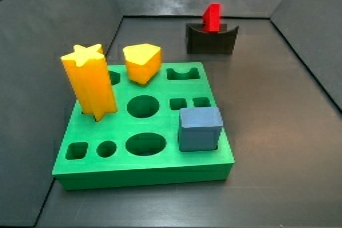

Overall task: Pick up the double-square object. Move up. Place the double-square object on the fixture. Regrasp the double-square object. Move to above the board. Insert the double-square object.
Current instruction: Regrasp the double-square object.

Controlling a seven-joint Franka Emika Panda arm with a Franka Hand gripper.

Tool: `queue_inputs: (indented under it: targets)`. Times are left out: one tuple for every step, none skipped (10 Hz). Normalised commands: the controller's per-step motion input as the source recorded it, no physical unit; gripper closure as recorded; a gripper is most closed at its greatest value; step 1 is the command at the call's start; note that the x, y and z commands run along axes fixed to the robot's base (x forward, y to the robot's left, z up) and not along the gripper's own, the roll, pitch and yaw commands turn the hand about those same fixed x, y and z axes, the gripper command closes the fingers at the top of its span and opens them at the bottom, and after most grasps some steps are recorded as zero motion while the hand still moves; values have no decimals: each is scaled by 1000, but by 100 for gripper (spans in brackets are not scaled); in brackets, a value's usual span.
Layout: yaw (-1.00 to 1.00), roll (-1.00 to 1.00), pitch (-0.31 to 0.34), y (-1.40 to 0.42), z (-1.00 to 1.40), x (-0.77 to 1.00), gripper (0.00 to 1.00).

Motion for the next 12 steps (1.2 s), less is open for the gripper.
queue_inputs:
  targets:
    - [241, 174, 57, -39, -17, 273, 0]
    - [226, 163, 28, -47, -20, 255, 0]
    - [208, 163, 14, -56, -29, 236, 0]
    - [174, 165, 13, -55, -30, 231, 0]
    - [154, 164, 12, -53, -30, 232, 0]
    - [134, 164, 13, -50, -30, 231, 0]
    - [121, 163, 15, -49, -32, 230, 0]
    - [107, 159, 20, -47, -35, 225, 0]
    - [101, 154, 26, -46, -38, 221, 0]
    - [96, 148, 33, -45, -40, 216, 0]
    - [96, 144, 38, -44, -41, 212, 0]
    - [97, 141, 41, -45, -41, 209, 0]
